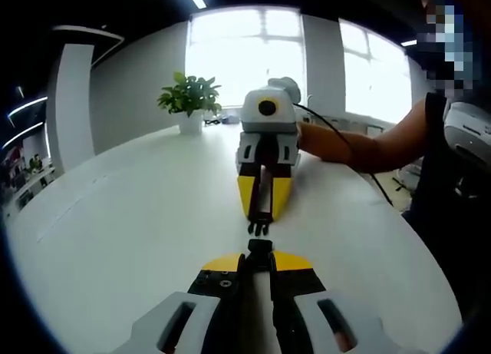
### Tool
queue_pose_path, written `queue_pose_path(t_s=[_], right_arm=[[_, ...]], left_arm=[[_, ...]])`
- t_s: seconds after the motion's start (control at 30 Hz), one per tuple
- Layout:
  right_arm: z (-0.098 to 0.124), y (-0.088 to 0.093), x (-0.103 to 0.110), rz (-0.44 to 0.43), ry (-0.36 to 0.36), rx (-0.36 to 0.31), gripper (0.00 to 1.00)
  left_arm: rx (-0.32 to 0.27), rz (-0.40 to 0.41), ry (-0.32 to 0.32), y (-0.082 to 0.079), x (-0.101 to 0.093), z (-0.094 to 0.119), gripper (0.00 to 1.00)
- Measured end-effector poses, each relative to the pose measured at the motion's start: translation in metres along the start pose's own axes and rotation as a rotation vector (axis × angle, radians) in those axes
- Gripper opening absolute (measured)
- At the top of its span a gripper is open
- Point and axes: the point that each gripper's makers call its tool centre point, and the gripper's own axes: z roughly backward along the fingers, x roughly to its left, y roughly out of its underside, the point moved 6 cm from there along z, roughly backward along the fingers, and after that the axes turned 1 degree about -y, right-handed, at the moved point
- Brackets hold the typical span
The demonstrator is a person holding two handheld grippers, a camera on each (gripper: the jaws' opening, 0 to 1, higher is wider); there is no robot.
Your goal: Snap the two parts of the plastic buckle together until the buckle closes and remains connected.
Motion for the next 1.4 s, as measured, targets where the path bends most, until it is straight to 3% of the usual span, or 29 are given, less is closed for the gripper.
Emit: queue_pose_path(t_s=[1.4], right_arm=[[-0.0029, -0.0008, 0.0001, 0.012, -0.011, -0.005, 0.1]], left_arm=[[0.041, -0.009, -0.024, -0.0052, -0.0031, -0.0059, 0.09]])
